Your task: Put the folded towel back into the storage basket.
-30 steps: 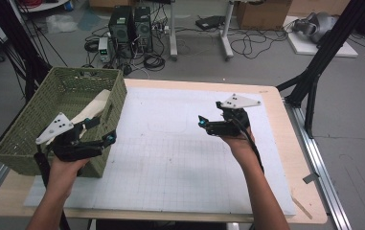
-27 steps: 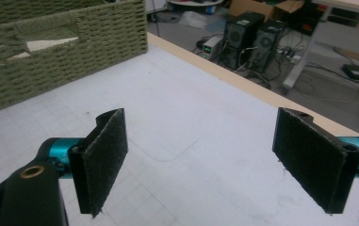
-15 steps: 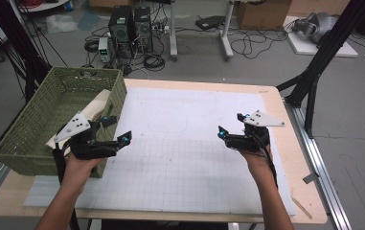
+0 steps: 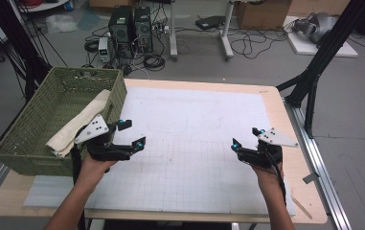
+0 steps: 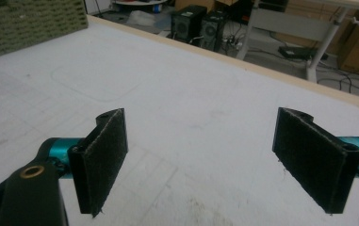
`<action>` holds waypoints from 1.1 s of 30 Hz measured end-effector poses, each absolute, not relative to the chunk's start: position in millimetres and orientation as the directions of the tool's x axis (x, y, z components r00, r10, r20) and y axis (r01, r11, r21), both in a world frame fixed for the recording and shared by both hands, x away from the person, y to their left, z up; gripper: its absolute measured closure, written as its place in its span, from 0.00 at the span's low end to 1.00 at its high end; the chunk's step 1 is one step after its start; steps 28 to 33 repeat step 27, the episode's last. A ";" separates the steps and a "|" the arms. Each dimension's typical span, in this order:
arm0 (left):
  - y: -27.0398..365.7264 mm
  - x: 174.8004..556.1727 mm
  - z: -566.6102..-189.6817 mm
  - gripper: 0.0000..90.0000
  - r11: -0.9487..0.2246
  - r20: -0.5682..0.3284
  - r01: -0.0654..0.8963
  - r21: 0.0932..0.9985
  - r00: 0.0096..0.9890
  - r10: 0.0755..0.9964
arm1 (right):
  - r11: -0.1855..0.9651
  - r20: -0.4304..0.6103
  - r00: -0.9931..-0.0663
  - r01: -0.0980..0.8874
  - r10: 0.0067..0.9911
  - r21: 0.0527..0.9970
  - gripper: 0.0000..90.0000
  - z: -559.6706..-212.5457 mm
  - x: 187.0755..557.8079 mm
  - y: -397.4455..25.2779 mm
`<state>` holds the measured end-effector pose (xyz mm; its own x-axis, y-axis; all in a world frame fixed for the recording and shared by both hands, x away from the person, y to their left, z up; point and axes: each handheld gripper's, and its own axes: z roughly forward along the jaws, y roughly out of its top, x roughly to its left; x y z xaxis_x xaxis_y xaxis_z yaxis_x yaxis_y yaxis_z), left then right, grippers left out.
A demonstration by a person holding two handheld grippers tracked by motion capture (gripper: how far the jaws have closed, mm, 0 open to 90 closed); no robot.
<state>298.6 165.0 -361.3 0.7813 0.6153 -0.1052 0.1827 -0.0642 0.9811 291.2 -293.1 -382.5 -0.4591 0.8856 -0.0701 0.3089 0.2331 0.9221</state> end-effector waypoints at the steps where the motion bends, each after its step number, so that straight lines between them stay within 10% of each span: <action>1: 163.6 299.6 -363.7 0.19 -0.070 -0.105 0.187 0.980 0.780 0.617 | 0.238 -0.074 -0.455 0.314 0.887 0.919 0.19 -385.6 288.5 -294.9; 33: 133.7 309.5 -413.0 0.20 -0.148 -0.084 0.218 0.965 0.787 0.611 | 0.198 -0.032 -0.405 0.374 0.914 0.906 0.19 -428.4 266.4 -323.1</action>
